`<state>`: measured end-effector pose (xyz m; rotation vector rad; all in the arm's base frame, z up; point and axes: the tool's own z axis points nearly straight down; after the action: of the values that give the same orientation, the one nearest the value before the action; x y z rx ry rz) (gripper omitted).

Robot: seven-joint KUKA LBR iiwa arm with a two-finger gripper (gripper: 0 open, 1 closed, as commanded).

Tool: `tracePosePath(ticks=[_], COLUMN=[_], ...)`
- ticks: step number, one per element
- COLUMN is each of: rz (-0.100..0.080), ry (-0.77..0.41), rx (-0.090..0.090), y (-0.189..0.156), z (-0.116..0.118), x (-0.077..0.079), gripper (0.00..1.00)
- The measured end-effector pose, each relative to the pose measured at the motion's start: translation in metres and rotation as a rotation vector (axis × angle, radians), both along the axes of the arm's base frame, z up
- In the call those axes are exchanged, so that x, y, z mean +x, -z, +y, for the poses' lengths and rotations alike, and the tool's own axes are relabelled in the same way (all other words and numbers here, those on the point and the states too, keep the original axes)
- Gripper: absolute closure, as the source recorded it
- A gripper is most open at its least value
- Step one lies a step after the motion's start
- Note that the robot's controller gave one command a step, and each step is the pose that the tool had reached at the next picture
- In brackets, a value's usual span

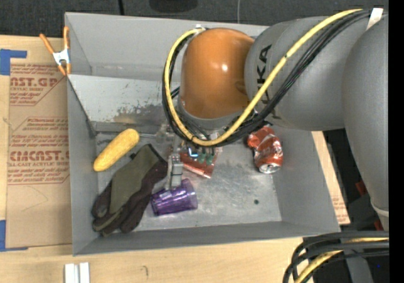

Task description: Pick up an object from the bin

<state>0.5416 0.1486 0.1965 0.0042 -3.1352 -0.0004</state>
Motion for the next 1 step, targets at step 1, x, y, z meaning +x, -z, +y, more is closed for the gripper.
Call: tracePosePath(ticks=[1], rz=[-0.008], ry=[0.001], rx=[0.001], y=[-0.0047], z=[-0.0007], x=[0.0018], gripper=[0.00])
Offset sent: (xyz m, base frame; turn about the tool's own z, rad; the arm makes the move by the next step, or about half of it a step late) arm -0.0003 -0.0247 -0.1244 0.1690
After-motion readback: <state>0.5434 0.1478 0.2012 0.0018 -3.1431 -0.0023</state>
